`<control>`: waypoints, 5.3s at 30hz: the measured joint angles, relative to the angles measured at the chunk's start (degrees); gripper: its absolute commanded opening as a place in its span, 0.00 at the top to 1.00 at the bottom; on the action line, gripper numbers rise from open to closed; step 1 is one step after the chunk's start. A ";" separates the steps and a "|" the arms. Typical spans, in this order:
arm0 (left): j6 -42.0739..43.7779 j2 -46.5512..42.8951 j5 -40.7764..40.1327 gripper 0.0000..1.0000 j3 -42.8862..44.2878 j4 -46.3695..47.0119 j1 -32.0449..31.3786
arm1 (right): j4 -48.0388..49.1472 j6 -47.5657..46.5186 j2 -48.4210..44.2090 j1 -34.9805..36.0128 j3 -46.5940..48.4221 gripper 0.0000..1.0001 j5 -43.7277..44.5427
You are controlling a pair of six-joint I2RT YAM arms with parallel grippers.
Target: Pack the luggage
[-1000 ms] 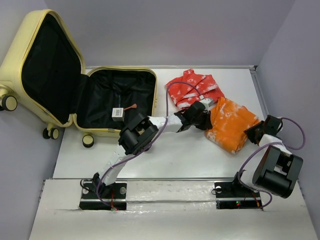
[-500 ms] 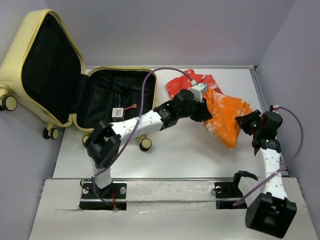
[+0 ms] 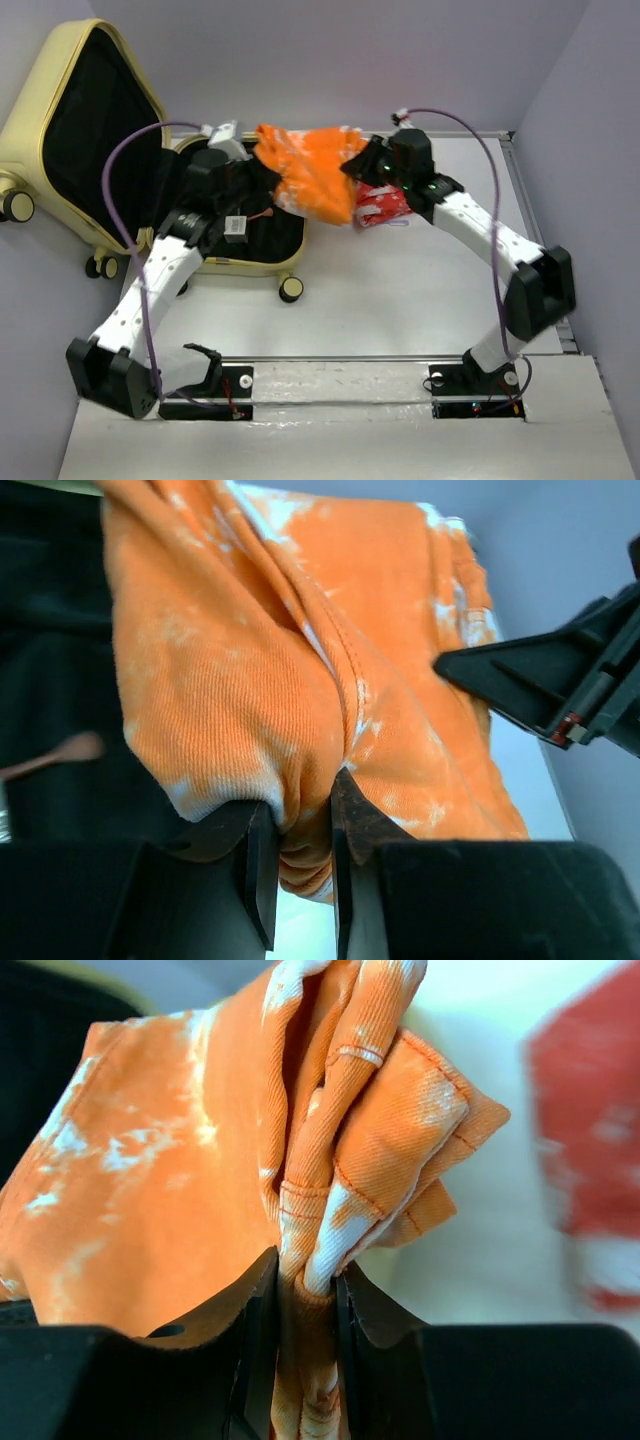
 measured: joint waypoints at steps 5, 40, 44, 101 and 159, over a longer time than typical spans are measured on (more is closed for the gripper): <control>1.18 -14.64 -9.25 0.01 -7.96 -6.40 16.83 | 3.37 -0.52 24.50 8.50 25.31 0.38 -2.73; 2.91 -16.90 -5.40 0.01 -13.86 -4.20 -7.69 | -16.20 -29.20 44.48 2.32 32.00 0.66 20.55; 2.89 -14.64 -7.61 0.01 -13.86 -2.62 -10.54 | -12.87 -28.63 41.64 2.60 26.62 0.75 21.05; 3.54 -11.61 -20.11 0.01 -15.34 2.14 -27.65 | -1.77 -13.70 11.72 -22.64 -19.10 0.54 10.14; 3.32 -16.63 -17.00 0.01 -19.08 3.91 -27.65 | -18.99 -16.74 7.63 -18.38 -18.25 0.45 19.12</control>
